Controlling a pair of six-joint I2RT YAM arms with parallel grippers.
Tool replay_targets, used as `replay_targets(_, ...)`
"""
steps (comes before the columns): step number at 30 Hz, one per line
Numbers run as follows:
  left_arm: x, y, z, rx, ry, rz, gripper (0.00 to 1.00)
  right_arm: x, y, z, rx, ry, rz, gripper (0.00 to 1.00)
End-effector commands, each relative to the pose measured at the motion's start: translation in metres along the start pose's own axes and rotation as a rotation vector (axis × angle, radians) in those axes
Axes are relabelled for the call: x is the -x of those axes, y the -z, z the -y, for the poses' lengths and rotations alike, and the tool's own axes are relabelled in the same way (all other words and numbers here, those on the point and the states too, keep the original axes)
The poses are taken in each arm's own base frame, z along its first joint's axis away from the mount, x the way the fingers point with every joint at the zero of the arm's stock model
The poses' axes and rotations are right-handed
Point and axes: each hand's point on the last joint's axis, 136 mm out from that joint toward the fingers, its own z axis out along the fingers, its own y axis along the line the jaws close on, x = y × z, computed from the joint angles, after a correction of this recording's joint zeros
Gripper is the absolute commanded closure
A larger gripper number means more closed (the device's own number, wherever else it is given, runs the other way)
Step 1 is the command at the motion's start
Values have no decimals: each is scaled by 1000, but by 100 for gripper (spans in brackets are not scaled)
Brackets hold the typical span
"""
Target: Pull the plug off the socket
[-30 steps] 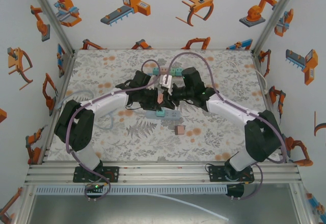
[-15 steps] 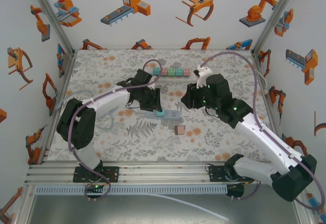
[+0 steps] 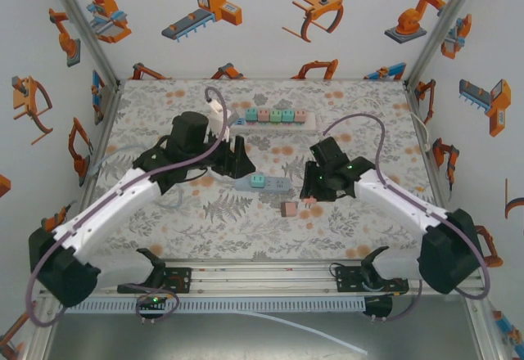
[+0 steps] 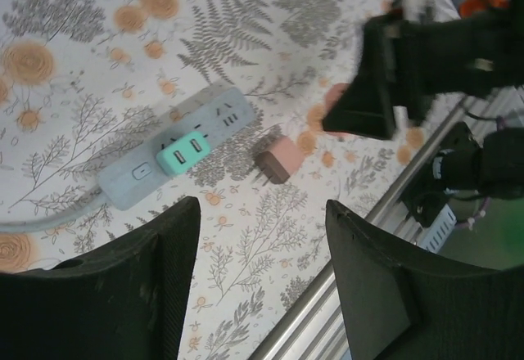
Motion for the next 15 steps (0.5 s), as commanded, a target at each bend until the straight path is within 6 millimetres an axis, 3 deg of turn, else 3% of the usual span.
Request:
replay_targets(1, -7, 17, 23, -88, -136, 41, 40, 0, -19, 1, -9, -67, -18, 89)
replay_targets(5, -14, 38, 38, -133, -191, 93, 38, -6, -42, 7, -38, -87, -56, 86)
replay_targets(10, -20, 44, 28, -72, -183, 102, 37, -20, -62, 14, -54, -111, -102, 77)
replay_targets(15, -19, 40, 15, -8, -160, 93, 37, -29, -69, 22, -77, -117, -126, 66)
